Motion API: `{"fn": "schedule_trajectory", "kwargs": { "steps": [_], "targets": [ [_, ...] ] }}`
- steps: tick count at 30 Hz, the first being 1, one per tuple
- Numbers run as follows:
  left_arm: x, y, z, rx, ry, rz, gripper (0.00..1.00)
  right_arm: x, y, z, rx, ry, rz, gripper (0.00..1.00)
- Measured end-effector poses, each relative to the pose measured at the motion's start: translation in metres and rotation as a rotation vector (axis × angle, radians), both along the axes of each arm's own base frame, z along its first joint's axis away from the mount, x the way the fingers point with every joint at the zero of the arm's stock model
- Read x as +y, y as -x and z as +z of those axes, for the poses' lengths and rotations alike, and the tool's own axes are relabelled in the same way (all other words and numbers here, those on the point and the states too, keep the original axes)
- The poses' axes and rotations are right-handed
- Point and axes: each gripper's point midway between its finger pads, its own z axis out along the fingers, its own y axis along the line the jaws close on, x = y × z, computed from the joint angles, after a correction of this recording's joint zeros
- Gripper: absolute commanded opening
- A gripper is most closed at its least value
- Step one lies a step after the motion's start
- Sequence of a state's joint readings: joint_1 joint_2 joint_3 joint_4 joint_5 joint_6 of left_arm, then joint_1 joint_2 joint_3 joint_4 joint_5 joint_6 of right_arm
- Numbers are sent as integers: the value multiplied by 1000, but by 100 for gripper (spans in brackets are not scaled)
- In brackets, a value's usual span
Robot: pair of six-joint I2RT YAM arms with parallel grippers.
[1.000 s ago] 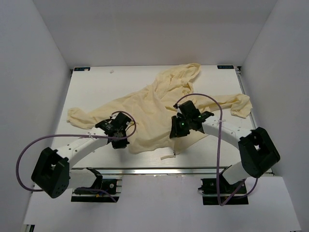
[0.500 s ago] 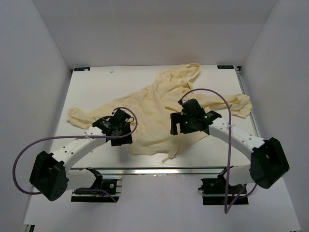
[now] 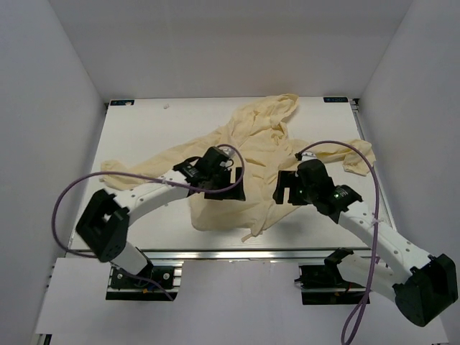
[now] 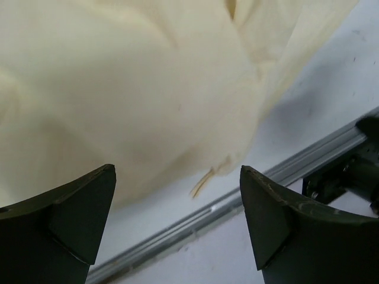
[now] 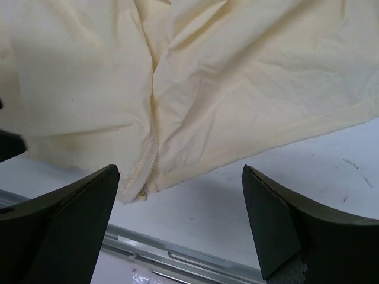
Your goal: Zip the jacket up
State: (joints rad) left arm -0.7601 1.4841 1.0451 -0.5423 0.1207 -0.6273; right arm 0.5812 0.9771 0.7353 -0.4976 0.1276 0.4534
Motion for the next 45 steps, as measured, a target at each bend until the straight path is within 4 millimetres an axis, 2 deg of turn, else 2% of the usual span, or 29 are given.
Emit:
{"fn": "schedule_trajectory", "kwargs": {
  "steps": [3,5,10,16,20,25,28,33,36,38,41,43,44,45],
  "targets": [
    [-24,-24,-18,13,4,-12,97,0,-10,-10,31,-13,-15,89],
    [-29,-39,-34,33,10,-3,97,-3,-19,-22,67,-20,-39,89],
    [-7,-79,-74,94,5,77,97,-19,-35,-59,178,-35,-105,89],
    [-3,-135,-71,34,48,105,96,-38,-49,-100,299,-25,-171,89],
    [-4,-156,-69,27,96,97,96,-46,-75,-98,277,-54,-198,89],
    [8,-198,-67,-1,134,116,96,-66,-108,-98,263,-70,-273,89],
    [14,-213,-65,-29,121,111,96,-79,-118,-97,255,-69,-309,89],
    [21,-210,-64,-40,96,84,98,-84,-110,-92,241,-52,-288,89],
    [27,-195,-61,-26,88,80,98,-76,-92,-72,196,-36,-234,89],
    [32,-181,-55,-18,87,81,98,-64,-84,-51,134,-15,-180,89],
    [38,-163,-30,-41,105,83,98,-34,-67,-22,40,19,-63,89],
    [41,-154,-6,-81,125,91,98,-11,-48,-16,27,37,26,89],
    [43,-152,1,-92,131,102,98,0,-37,-16,34,50,75,89],
    [46,-143,17,-120,147,108,98,9,-26,-19,50,64,115,89]
  ]
}}
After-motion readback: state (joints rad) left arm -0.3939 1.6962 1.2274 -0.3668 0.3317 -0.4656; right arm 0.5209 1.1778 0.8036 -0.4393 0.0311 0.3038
